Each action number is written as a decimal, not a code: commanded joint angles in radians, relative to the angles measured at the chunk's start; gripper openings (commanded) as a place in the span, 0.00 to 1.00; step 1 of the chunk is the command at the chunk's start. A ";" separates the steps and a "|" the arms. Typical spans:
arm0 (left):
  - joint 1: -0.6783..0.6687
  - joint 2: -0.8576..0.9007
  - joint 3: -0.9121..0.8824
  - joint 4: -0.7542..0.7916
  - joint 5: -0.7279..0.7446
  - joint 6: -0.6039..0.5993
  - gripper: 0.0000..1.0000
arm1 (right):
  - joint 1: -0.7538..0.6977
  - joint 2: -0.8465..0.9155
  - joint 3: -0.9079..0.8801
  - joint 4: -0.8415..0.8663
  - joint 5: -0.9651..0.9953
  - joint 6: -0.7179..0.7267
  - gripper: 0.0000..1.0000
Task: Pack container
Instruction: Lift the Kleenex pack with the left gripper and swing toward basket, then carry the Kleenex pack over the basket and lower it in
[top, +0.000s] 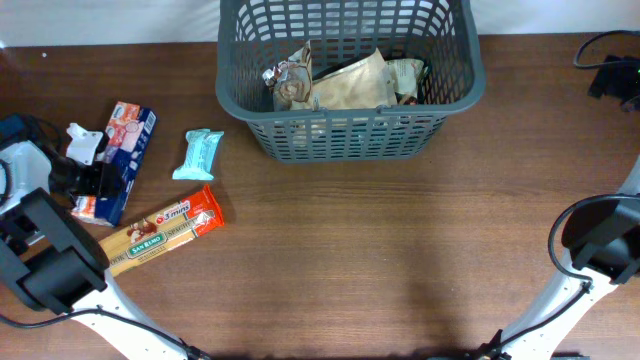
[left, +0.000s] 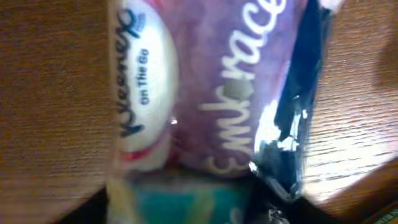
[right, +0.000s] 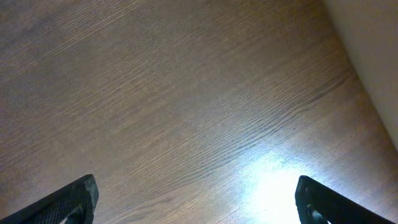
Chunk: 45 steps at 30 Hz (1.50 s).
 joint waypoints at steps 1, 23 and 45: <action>0.004 0.014 -0.009 0.001 0.026 -0.002 0.37 | 0.001 -0.004 -0.002 0.003 -0.002 0.012 0.99; -0.004 0.002 0.079 0.031 0.189 -0.327 0.02 | 0.001 -0.004 -0.002 0.003 -0.002 0.012 0.99; -0.379 -0.203 0.855 -0.049 0.344 -0.590 0.02 | 0.001 -0.004 -0.002 0.003 -0.002 0.012 0.99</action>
